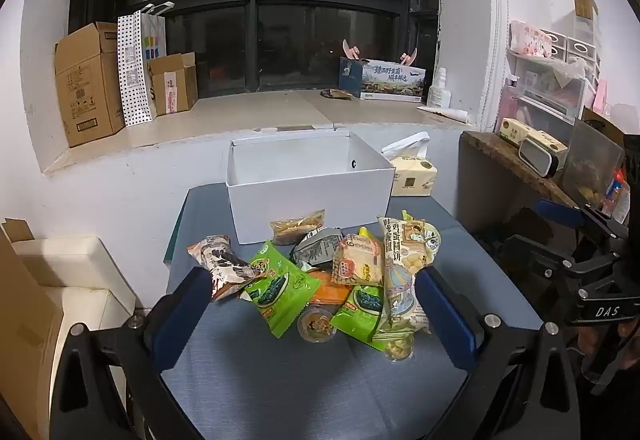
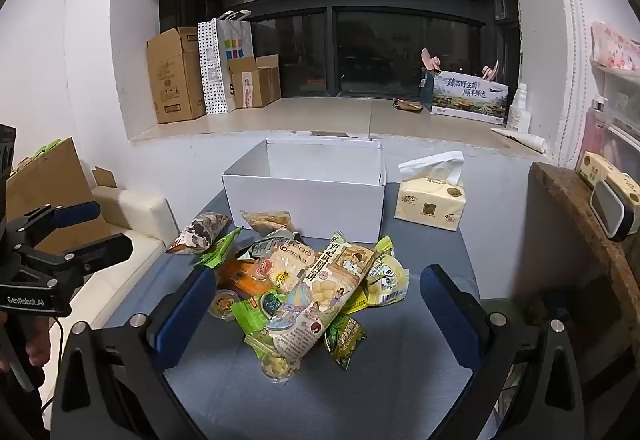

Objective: Organize snacks

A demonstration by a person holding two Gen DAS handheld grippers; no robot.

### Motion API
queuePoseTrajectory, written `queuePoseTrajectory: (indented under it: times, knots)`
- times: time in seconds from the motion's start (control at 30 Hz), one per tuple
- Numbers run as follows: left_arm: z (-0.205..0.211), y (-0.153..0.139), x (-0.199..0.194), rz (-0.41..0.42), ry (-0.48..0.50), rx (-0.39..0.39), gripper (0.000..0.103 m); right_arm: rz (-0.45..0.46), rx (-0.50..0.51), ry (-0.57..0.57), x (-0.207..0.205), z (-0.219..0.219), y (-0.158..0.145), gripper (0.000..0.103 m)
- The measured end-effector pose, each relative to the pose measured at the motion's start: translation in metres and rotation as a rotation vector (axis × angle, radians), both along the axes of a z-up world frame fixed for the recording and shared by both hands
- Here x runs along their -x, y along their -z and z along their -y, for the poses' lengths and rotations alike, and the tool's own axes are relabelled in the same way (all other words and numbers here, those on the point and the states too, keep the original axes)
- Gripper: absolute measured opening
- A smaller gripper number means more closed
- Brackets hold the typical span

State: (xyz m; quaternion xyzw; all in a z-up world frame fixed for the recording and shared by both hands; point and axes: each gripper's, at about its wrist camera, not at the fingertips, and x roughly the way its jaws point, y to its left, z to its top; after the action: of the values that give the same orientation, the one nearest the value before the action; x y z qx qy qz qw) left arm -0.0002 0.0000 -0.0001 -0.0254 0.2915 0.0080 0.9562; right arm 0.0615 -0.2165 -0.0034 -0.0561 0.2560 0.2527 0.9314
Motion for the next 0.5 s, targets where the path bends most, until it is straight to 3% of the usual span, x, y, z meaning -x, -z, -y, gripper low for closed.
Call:
queuePoseTrajectory:
  times: [0.5]
  knots:
    - [-0.0023, 0.0003, -0.0003, -0.003, 0.0, 0.0, 0.103, -0.005, 0.008, -0.004, 0.0007, -0.0016, 0.0018, 0.103]
